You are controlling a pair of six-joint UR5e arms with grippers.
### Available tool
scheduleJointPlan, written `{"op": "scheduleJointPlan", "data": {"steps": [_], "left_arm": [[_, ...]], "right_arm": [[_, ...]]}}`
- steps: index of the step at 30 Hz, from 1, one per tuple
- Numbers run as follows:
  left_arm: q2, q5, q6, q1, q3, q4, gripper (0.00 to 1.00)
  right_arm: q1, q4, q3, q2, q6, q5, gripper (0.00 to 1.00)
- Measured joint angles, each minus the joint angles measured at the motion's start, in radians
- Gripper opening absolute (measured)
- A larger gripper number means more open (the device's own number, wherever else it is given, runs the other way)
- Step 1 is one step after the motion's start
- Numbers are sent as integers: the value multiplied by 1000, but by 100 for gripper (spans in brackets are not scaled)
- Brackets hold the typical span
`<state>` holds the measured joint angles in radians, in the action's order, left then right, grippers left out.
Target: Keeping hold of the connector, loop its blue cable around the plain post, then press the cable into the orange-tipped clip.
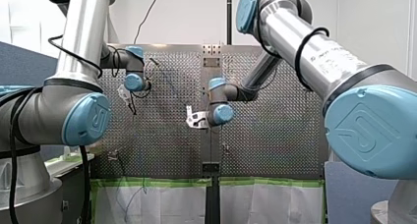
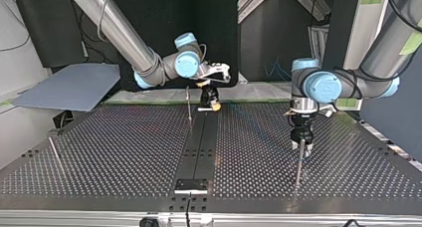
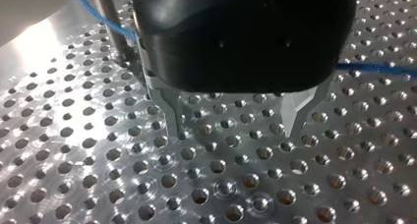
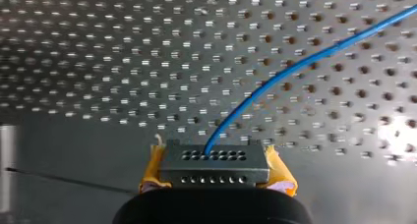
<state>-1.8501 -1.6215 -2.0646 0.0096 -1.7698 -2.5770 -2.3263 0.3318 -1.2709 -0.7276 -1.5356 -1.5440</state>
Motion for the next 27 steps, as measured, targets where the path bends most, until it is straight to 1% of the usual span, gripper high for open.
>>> {"op": "scheduleJointPlan", "data": {"steps": [7,13,17,27], "left_arm": [[0,-9,1,-4,0,-7,100],[0,-11,1,-6,0,-8,100],[0,-11,1,-7,0,-8,100],[0,-15,1,-7,0,-8,100]], "right_arm": [[-1,21,-16,68,5,-45,0],[-1,46,-16,123,4,-81,0],[4,67,-16,159,1,-93,0],[12,110,-16,253,-6,-135,0]]}}
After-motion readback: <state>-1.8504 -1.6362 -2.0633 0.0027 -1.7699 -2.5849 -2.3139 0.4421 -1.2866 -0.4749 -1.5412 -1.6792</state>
